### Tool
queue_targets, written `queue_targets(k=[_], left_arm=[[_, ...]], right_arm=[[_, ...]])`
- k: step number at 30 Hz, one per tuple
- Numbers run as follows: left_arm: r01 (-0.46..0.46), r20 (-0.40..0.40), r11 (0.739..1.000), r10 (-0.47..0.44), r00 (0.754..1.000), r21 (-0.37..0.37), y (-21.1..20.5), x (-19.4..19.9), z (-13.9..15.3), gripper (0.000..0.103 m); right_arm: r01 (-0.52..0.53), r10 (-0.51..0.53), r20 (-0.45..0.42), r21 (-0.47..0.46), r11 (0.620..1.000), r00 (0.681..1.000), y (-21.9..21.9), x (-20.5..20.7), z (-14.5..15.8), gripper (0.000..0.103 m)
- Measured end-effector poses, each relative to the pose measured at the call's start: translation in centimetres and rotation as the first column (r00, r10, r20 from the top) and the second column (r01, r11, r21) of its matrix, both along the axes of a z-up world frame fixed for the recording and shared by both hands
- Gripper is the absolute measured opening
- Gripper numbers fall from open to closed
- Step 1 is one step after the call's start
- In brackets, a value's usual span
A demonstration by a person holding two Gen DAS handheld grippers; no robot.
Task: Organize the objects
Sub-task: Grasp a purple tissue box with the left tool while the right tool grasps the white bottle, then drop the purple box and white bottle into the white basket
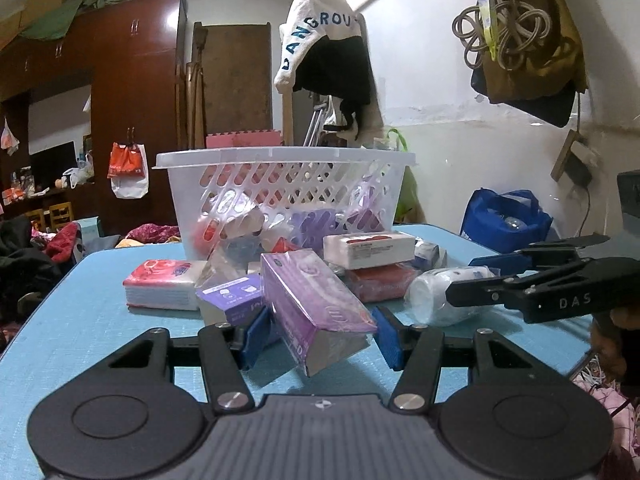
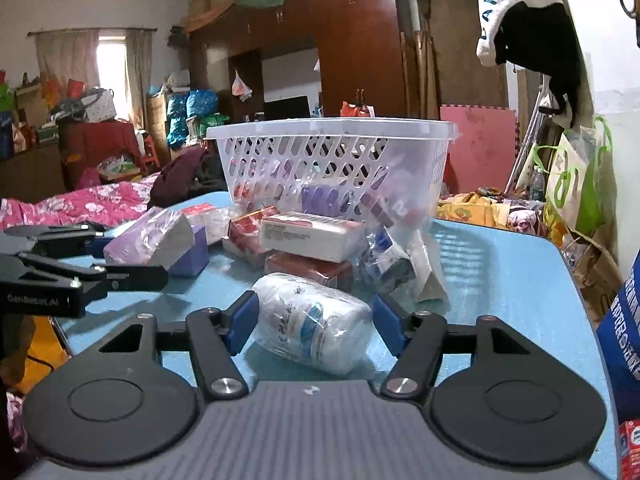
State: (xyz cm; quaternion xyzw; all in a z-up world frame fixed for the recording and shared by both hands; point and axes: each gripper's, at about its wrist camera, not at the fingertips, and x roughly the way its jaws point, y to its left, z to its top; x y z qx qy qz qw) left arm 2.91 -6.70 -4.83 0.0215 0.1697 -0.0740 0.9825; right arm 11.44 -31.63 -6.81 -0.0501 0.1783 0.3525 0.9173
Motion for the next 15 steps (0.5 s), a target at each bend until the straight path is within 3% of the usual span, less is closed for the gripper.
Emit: queue_targets(k=[11, 15], left_arm=[[0.015, 0.036, 0.999, -0.014, 0.999, -0.048, 1.2, -0.8, 1.1, 0.06], [0.029, 0.067, 0.997, -0.025, 0.997, -0.072, 2.0, -0.2, 3.5, 0.06]], right_arm=[[-0.001, -0.002, 0.054, 0.062, 0.998, 0.999, -1.4, -1.2, 2.2, 0.064], [-0.004, -0.004, 0.082, 0.095, 0.995, 0.997, -1.1, -0.3, 4.5, 0.064]])
